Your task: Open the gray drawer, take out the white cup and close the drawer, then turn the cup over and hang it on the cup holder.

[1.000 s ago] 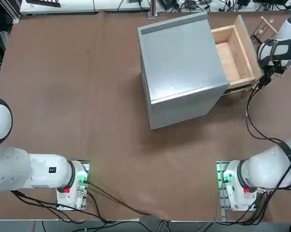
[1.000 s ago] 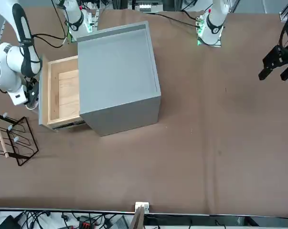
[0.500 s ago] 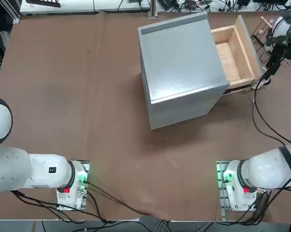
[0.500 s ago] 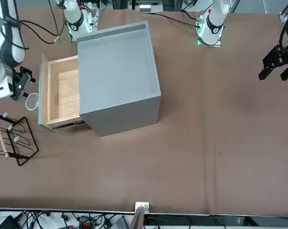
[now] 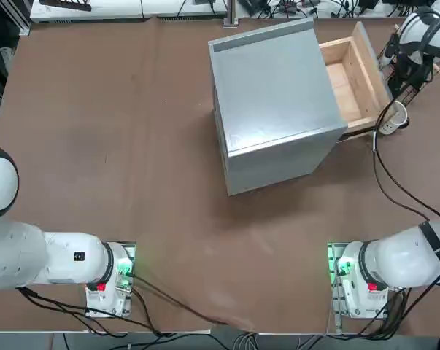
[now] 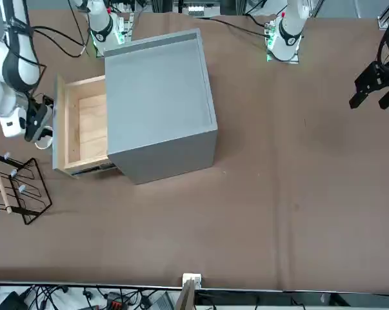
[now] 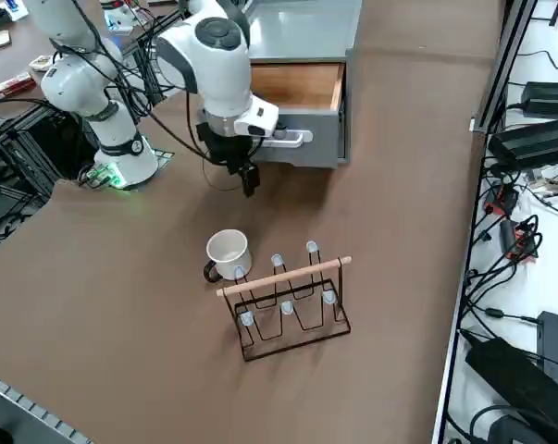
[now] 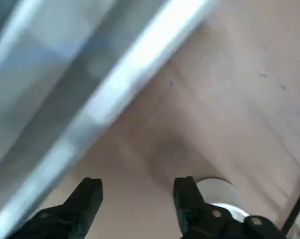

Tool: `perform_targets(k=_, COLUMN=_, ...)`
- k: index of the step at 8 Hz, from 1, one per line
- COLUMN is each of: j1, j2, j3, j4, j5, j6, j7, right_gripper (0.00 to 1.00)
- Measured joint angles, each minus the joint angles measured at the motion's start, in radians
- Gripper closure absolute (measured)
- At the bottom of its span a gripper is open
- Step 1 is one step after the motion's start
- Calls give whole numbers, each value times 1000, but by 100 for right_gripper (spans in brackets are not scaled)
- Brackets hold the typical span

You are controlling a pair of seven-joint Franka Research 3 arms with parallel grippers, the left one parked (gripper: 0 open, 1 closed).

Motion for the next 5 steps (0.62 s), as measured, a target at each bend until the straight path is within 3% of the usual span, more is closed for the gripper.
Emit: perform_targets(k=5, j1=130, j2=25, j3=2, j4=0, j5=142, j6=23, j7=166, right_gripper=18)
